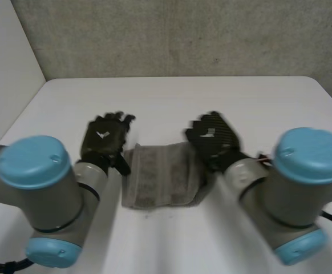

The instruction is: Fold the towel.

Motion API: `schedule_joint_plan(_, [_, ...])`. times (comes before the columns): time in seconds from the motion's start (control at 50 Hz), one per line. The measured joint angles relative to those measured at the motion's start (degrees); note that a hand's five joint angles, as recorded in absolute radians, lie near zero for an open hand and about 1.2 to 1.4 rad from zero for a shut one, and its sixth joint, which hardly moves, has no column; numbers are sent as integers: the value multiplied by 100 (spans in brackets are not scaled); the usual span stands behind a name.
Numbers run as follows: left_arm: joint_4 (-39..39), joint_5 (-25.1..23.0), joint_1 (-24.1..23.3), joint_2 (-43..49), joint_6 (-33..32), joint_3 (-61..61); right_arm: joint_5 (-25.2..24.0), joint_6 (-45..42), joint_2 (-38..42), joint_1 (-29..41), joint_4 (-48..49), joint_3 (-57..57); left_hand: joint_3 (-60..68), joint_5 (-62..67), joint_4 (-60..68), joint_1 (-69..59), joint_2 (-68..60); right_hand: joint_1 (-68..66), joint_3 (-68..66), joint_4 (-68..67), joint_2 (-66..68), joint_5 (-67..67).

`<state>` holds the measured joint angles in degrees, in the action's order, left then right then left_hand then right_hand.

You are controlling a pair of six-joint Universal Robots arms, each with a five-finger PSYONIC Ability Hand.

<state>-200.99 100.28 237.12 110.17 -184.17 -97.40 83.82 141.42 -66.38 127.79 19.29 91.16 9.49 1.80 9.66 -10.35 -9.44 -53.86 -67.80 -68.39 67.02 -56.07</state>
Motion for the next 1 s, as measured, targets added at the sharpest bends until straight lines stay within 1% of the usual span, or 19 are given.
schedule_joint_plan(0.04, [1, 38, 50, -105, 3, -28, 6, -43, 64, 131, -6, -98, 0, 0, 0, 0, 0, 0, 0, 0, 0, -2])
schedule_joint_plan(0.06, [4, 119, 174, -300, 9, -89, 15, -189, 323, 574, -25, -419, 0, 0, 0, 0, 0, 0, 0, -1, 0, -14])
schedule_joint_plan(0.08, [4, 119, 174, -300, 9, -89, 15, -189, 323, 574, -25, -419, 0, 0, 0, 0, 0, 0, 0, -1, 0, -14])
schedule_joint_plan(0.12, [5, 199, 366, -506, 16, -162, -39, -296, 631, 964, -43, -692, 0, 0, 0, 0, 1, -40, 0, -1, 0, -21])
schedule_joint_plan(0.26, [9, 261, 817, -737, 62, -293, -455, -392, 1582, 1679, -107, -1249, 0, 0, 0, 0, 0, -49, 2, 10, 0, -26])
schedule_joint_plan(0.28, [10, 260, 843, -741, 78, -298, -479, -374, 1629, 1699, -113, -1278, 0, 0, 0, 0, 2, 248, 397, 416, -456, 320])
schedule_joint_plan(0.3, [10, 260, 843, -741, 78, -298, -479, -374, 1629, 1699, -113, -1278, 0, 0, 0, 0, 2, 248, 397, 416, -456, 320])
schedule_joint_plan(0.32, [10, 255, 869, -741, 109, -302, -482, -324, 1654, 1713, -123, -1311, 0, 0, 0, 0, 2, 1120, 1361, 1393, -1332, 1194])
schedule_joint_plan(0.34, [12, 248, 883, -738, 162, -302, -455, -238, 1636, 1712, -132, -1336, 0, 0, 0, 0, 2, 2545, 3155, 3204, -3233, 2936])
schedule_joint_plan(0.36, [12, 246, 884, -736, 181, -300, -438, -202, 1619, 1708, -135, -1342, 0, 0, 0, 0, 2, 2710, 3452, 3502, -3492, 3234])
schedule_joint_plan(0.42, [18, 232, 863, -727, 303, -272, -262, 217, 1360, 1624, -146, -1322, 0, 0, 0, 0, 2, 3936, 5142, 5210, -5088, 4857])
schedule_joint_plan(0.46, [37, 221, 826, -720, 413, -221, -85, 838, 1016, 1463, -175, -1250, 0, 0, 0, 0, 2, 4159, 5539, 5496, -5345, 5159])
schedule_joint_plan(0.6, [324, 173, 550, -673, 663, 78, 76, 2872, 111, 803, -559, -1049, 0, 0, 0, 0, 2, 4161, 5552, 5496, -5345, 5160])
schedule_joint_plan(0.66, [604, 152, 356, -573, 823, 283, -117, 3843, -176, 359, -1070, -1031, 0, 0, 0, 0, 2, 4161, 5552, 5496, -5345, 5160])
schedule_joint_plan(0.72, [917, 145, 157, -356, 1038, 510, -366, 4285, -237, 44, -1495, -1093, 0, 0, 0, 0, 2, 4161, 5552, 5496, -5345, 5160])
schedule_joint_plan(0.78, [1099, 145, 43, -182, 1164, 647, -505, 4424, -216, -108, -1703, -1149, 0, 0, 0, 0, 2, 4161, 5552, 5496, -5345, 5160])
schedule_joint_plan(0.84, [1461, 155, -161, 331, 1376, 936, -717, 4497, 27, -314, -2008, -1308, 0, 0, 0, 0, 2, 4161, 5552, 5496, -5345, 5160])
schedule_joint_plan(0.98, [1652, 173, -230, 971, 1391, 1113, -791, 4066, 729, -397, -2155, -1556, 0, 0, 0, 0, 2, 4161, 5552, 5496, -5345, 5160])
schedule_joint_plan(1.0, [1671, 177, -226, 1131, 1349, 1133, -779, 3746, 1035, -386, -2146, -1638, 0, 0, 0, 0, 2, 4161, 5552, 5496, -5345, 5160])
